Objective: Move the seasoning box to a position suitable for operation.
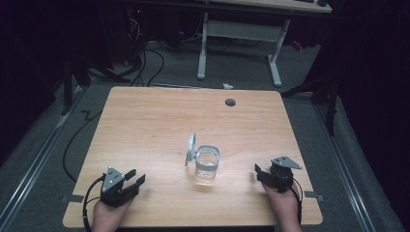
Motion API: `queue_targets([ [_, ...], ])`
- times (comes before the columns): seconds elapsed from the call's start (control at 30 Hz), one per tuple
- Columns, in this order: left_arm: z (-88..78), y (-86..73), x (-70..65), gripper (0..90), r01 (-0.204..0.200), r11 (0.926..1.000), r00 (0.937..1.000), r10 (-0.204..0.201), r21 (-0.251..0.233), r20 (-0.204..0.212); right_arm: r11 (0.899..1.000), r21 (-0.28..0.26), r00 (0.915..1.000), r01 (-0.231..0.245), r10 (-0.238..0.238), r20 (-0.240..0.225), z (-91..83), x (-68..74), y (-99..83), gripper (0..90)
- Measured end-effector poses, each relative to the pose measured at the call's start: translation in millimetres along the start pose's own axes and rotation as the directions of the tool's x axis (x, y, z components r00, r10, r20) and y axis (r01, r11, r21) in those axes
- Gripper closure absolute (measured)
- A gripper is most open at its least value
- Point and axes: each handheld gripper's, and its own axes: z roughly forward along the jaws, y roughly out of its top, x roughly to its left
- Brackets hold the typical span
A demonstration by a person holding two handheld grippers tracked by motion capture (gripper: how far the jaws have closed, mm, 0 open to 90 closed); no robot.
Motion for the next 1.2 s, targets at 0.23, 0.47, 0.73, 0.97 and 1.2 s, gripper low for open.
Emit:
queue_targets([
  [0.23, 6.4, -3.6, -12.3, 58.5, -0.018, 0.9996, 0.9991, 0.017, 0.021, 0.04, 0.999, -0.042, 0.9977, -0.027, 0.025, -0.064, -12.4, -2.1, -9.8, 41.6],
  [0.47, 12.0, -14.0, -29.2, 66.7, -0.026, 0.9991, 0.9967, 0.023, 0.035, 0.078, 0.996, -0.073, 0.9928, -0.046, 0.037, -0.114, -18.6, 0.3, -14.3, 52.2],
  [0.73, 27.9, -27.4, -57.6, 90.0, -0.037, 0.9973, 0.9931, 0.03, 0.064, 0.113, 0.996, -0.073, 0.9891, -0.056, 0.045, -0.14, -14.0, 5.9, -13.1, 47.0],
  [0.97, 52.5, -38.0, -89.3, 90.0, -0.028, 0.9951, 0.9855, 0.012, 0.095, 0.169, 0.996, -0.072, 0.9879, -0.049, 0.038, -0.15, -13.2, 6.9, -13.5, 45.5],
  [1.2, 76.8, -43.6, -103.8, 90.0, -0.037, 0.993, 0.9813, 0.014, 0.113, 0.192, 0.995, -0.074, 0.988, -0.06, 0.049, -0.147, -13.7, 5.1, -13.6, 45.4],
])
